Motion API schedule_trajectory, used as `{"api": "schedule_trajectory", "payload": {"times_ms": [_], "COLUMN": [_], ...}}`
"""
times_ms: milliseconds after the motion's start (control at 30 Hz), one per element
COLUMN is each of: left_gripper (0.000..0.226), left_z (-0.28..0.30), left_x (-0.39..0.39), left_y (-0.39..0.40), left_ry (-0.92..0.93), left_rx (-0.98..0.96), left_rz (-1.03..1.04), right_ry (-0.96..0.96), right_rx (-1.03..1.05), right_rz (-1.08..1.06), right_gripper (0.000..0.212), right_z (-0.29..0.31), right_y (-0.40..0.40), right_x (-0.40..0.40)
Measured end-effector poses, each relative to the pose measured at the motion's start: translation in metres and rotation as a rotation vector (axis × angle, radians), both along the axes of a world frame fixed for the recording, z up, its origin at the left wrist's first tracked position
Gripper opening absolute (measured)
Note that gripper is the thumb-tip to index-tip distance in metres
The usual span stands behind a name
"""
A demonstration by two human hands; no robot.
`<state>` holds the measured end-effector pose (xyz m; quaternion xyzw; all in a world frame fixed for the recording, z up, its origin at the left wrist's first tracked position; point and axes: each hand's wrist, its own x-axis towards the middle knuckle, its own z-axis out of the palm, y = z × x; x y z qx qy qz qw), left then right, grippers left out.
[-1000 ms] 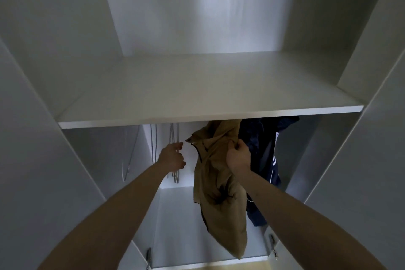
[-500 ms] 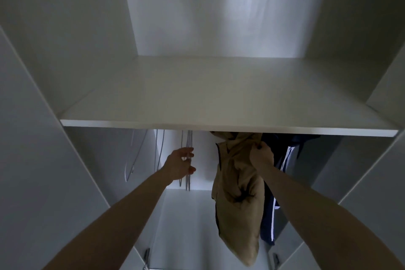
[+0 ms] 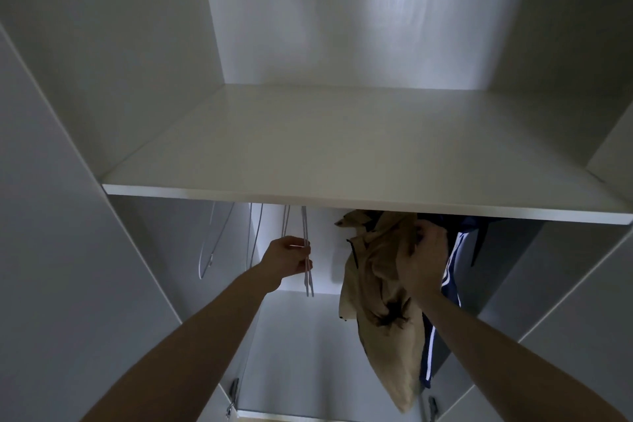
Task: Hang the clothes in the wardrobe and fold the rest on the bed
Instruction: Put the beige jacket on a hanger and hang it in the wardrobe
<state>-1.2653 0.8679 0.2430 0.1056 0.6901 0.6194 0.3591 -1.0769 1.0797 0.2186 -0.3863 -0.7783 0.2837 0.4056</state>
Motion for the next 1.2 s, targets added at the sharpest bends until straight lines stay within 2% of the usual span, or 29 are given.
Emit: {"api": "schedule_trajectory", "payload": {"times_ms": [100, 167, 300, 367, 467, 567, 667, 733, 867, 1000, 1100, 1200], "left_gripper": [0.018, 0.018, 0.016, 0.014, 0.01, 0.01, 0.012, 0.012, 0.011, 0.012, 0.008, 0.012], "left_z": [-0.004, -0.005, -0.009, -0.011, -0.016, -0.021, -0.02, -0.019, -0.023, -0.026, -0.026, -0.027], "left_x": [0.002, 0.003, 0.006, 0.005, 0.004, 0.001, -0.002, -0.004, -0.009, -0.014, -0.016, -0.017], "left_y": [0.002, 0.003, 0.003, 0.002, -0.003, -0.004, -0.003, -0.002, -0.001, -0.003, -0.002, -0.001], "left_ry": [-0.027, -0.031, 0.001, 0.0, 0.005, 0.038, 0.039, 0.068, 0.17, 0.187, 0.175, 0.19], "left_rx": [0.004, 0.011, 0.004, 0.019, 0.039, 0.001, -0.024, -0.053, -0.133, -0.151, -0.153, -0.183], "left_rz": [0.023, 0.034, 0.081, 0.098, 0.119, 0.181, 0.199, 0.194, 0.23, 0.215, 0.206, 0.191], "right_ry": [-0.011, -0.098, -0.09, -0.135, -0.197, -0.289, -0.332, -0.281, -0.12, 0.086, 0.154, 0.143], "right_rx": [-0.083, -0.314, -1.076, -1.187, -1.191, -1.074, -0.989, -0.933, -0.611, -0.602, -0.611, -0.661], "right_rz": [0.399, 0.562, 0.592, 0.575, 0.589, 0.619, 0.648, 0.681, 0.583, 0.487, 0.49, 0.492], "right_gripper": [0.023, 0.016, 0.02, 0.018, 0.024, 0.03, 0.022, 0.025, 0.023, 0.029, 0.032, 0.03], "right_z": [-0.004, -0.003, 0.004, 0.008, 0.007, 0.001, -0.006, -0.011, -0.017, -0.014, -0.006, -0.005], "right_y": [-0.041, -0.068, -0.093, -0.099, -0.107, -0.111, -0.11, -0.109, -0.106, -0.1, -0.096, -0.094], "right_x": [-0.016, -0.035, -0.073, -0.078, -0.078, -0.078, -0.079, -0.077, -0.064, -0.053, -0.047, -0.039]}}
